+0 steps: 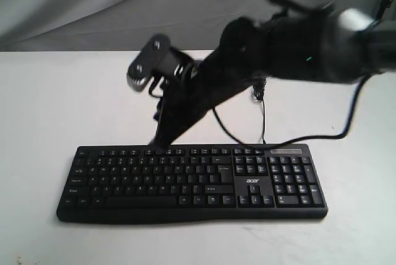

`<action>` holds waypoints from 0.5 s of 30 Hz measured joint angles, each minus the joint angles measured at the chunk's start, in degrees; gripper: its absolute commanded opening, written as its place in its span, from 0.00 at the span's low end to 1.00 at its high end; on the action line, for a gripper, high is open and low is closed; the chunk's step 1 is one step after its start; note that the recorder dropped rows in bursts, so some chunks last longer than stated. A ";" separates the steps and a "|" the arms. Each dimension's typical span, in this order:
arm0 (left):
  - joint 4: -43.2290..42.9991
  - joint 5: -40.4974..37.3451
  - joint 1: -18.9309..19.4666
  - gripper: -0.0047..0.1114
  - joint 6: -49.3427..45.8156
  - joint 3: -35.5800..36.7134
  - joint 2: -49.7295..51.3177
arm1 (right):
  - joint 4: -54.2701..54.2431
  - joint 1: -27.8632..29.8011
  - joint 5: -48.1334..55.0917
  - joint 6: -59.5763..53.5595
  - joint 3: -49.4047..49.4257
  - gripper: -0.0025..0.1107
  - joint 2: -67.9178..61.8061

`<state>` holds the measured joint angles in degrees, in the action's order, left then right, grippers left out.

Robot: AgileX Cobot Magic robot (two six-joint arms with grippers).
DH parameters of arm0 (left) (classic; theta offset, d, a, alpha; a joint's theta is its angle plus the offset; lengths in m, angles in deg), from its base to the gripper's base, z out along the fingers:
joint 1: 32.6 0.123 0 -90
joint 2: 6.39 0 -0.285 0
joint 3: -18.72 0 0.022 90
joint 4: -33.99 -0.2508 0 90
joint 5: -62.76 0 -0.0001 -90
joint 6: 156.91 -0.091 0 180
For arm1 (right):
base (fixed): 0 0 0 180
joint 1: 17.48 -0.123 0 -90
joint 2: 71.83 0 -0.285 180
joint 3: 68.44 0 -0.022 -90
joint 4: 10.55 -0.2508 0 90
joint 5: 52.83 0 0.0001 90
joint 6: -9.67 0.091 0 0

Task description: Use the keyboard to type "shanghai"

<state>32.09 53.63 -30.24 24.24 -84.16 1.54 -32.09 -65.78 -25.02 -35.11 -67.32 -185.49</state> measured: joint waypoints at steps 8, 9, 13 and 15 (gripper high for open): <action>0.00 0.00 0.00 0.04 0.00 0.00 0.00 | 3.95 3.56 -5.57 10.35 0.00 0.02 23.62; 0.00 0.00 0.00 0.04 0.00 0.00 0.00 | 3.95 3.63 -6.47 10.79 0.00 0.02 26.35; 0.00 0.00 0.00 0.04 0.00 0.00 0.00 | 3.34 3.63 -10.34 11.84 0.00 0.02 35.23; 0.00 0.00 0.00 0.04 0.00 0.00 0.00 | 3.25 3.63 -12.92 11.97 0.00 0.02 38.54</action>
<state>32.09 53.63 -30.24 24.24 -84.16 1.54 -28.84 -62.15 -37.93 -23.14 -67.32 -146.95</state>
